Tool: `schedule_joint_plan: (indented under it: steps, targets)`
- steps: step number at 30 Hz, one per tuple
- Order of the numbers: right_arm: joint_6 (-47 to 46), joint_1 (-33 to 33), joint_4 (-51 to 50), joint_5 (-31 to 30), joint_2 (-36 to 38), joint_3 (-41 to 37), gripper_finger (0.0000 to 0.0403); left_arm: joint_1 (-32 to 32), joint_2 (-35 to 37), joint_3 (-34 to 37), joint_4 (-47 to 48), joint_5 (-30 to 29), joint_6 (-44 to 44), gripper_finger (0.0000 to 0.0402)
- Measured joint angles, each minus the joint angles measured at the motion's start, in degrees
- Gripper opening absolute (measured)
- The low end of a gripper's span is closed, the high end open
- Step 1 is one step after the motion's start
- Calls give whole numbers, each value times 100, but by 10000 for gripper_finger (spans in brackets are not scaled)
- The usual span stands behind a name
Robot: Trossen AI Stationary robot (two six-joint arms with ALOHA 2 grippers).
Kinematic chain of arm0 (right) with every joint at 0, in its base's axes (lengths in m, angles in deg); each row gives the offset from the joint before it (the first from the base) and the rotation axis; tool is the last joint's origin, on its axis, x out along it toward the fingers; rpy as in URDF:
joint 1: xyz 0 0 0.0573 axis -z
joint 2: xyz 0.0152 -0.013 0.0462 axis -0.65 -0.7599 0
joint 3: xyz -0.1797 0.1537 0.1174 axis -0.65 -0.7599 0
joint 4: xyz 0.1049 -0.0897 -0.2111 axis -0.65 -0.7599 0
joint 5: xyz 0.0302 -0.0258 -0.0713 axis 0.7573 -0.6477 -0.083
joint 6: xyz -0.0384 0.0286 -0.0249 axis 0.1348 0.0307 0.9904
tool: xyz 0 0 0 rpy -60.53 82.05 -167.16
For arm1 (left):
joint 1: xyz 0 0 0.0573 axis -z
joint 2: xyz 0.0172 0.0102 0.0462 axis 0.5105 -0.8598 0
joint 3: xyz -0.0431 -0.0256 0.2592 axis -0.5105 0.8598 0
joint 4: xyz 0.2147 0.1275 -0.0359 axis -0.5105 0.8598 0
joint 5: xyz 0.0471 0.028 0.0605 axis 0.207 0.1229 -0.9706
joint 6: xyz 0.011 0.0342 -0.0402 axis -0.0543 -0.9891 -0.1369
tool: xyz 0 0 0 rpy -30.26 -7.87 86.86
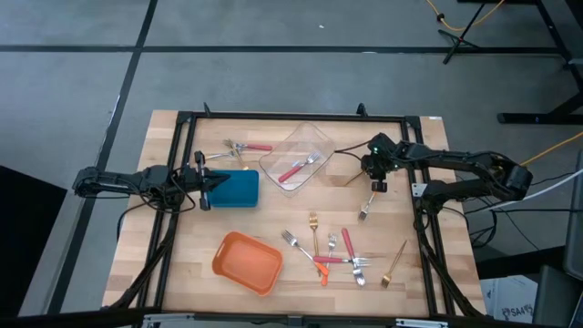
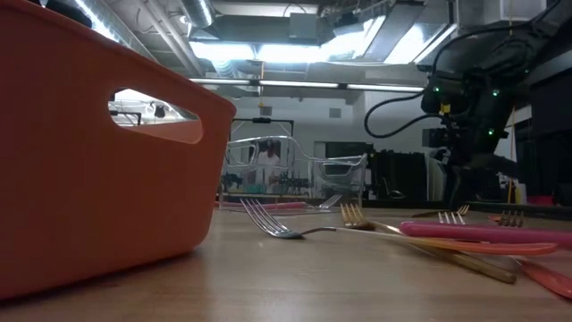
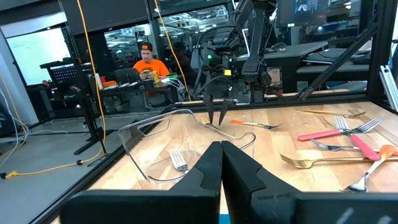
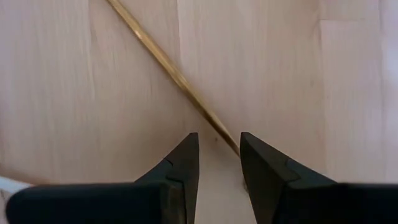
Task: Sort silverware by color (type)
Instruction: Put the gold fork into the orange bin
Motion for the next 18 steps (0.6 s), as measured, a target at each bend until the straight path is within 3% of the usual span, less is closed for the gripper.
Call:
schedule_joint_plan:
  steps: [7,18]
  targets:
    - [51,0,231,-151,-67,-3,106,-2,0,1,0,-1,0,0]
    - [199,0,465,-137,-811,43,106,-2,1,0,-1,-2,-2,0]
